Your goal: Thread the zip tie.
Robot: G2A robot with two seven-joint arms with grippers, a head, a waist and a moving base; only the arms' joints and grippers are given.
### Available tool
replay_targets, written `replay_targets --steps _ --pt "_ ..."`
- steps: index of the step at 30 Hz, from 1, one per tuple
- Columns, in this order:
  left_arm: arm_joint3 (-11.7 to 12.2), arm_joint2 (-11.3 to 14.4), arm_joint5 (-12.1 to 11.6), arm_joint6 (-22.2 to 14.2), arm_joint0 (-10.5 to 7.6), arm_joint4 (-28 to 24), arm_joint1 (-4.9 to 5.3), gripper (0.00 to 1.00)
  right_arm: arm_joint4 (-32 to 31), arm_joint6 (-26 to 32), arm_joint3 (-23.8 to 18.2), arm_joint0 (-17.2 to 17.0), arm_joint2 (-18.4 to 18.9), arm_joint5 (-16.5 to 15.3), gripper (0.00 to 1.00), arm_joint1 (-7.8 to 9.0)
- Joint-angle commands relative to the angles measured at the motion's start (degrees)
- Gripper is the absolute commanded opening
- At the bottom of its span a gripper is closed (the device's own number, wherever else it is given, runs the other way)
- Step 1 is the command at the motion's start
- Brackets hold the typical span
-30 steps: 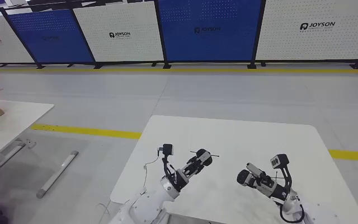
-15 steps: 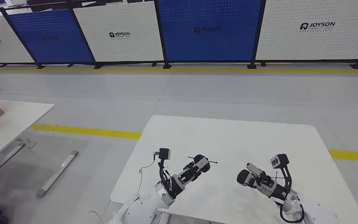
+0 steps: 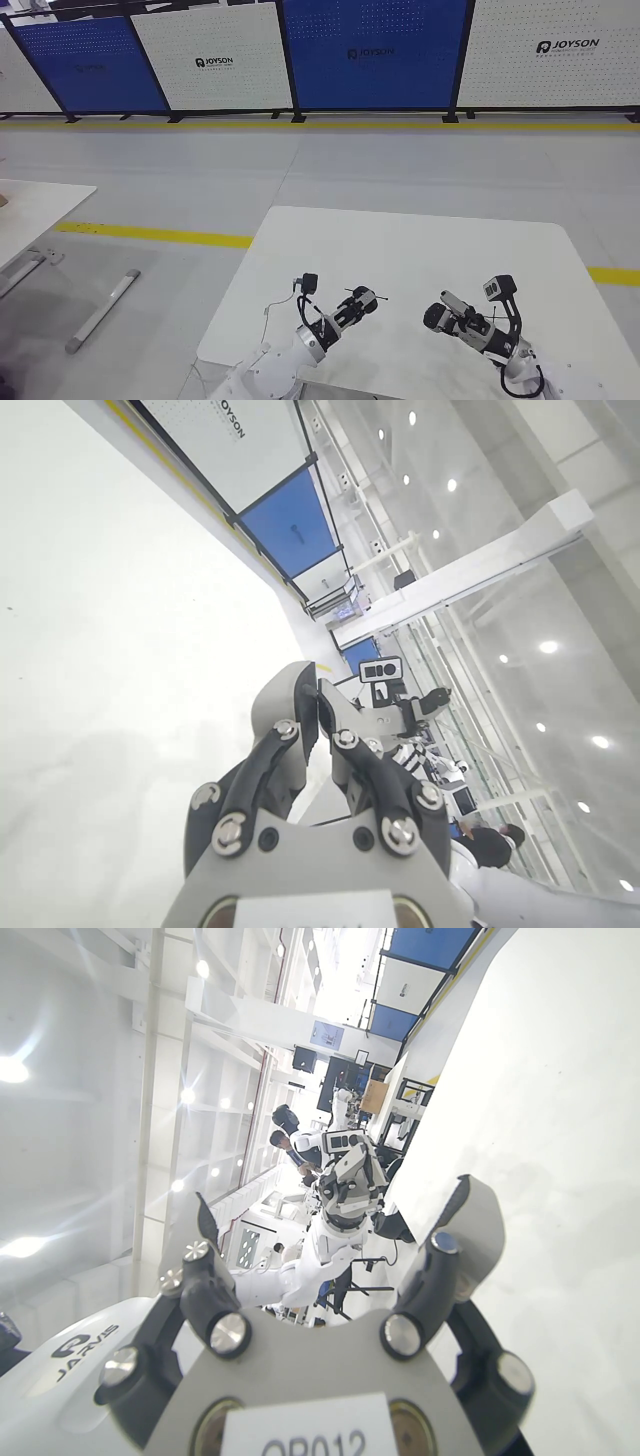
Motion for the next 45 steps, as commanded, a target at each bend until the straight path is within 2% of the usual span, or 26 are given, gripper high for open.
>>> replay_targets --steps 1,3,5,8,14,18,19,20,38,40,42,45 --pt "0.0 0.0 0.0 0.0 0.00 0.0 0.00 0.00 0.0 0.0 0.0 0.0 0.0 0.0 1.00 0.00" --pt "0.0 0.0 0.0 0.0 0.00 0.0 0.00 0.00 -0.2 -0.2 0.0 0.0 0.0 0.1 1.00 -0.01" --pt "0.0 0.0 0.0 0.0 0.00 0.0 0.00 0.00 -3.2 -0.1 -1.1 0.0 0.5 1.1 1.00 0.18" --pt "0.0 0.0 0.0 0.0 0.00 0.0 0.00 0.00 -7.6 -0.8 -3.4 -0.1 3.2 5.5 1.00 0.85" --pt "0.0 0.0 0.0 0.0 0.00 0.0 0.00 0.00 -15.4 5.4 -8.7 -0.9 11.4 13.2 1.00 2.90" --pt "0.0 0.0 0.0 0.0 0.00 0.0 0.00 0.00 -23.1 10.4 -12.3 -0.9 13.7 19.0 1.00 3.95" --pt "0.0 0.0 0.0 0.0 0.00 0.0 0.00 0.00 -24.1 10.4 -12.8 -0.5 13.9 21.0 1.00 4.06" --pt "0.0 0.0 0.0 0.0 0.00 0.0 0.00 0.00 -24.1 10.2 -12.9 -0.4 13.9 21.7 1.00 4.05" --pt "0.0 0.0 0.0 0.0 0.00 0.0 0.00 0.00 -25.4 9.4 -13.3 -0.5 13.6 21.2 1.00 4.06" --pt "0.0 0.0 0.0 0.0 0.00 0.0 0.00 0.00 -27.4 11.2 -13.7 0.3 13.8 21.3 1.00 4.28" --pt "0.0 0.0 0.0 0.0 0.00 0.0 0.00 0.00 -31.9 14.9 -14.0 2.5 14.5 21.6 1.00 4.80" --pt "0.0 0.0 0.0 0.0 0.00 0.0 0.00 0.00 -35.1 18.5 -13.3 5.7 15.1 24.0 1.00 5.23"
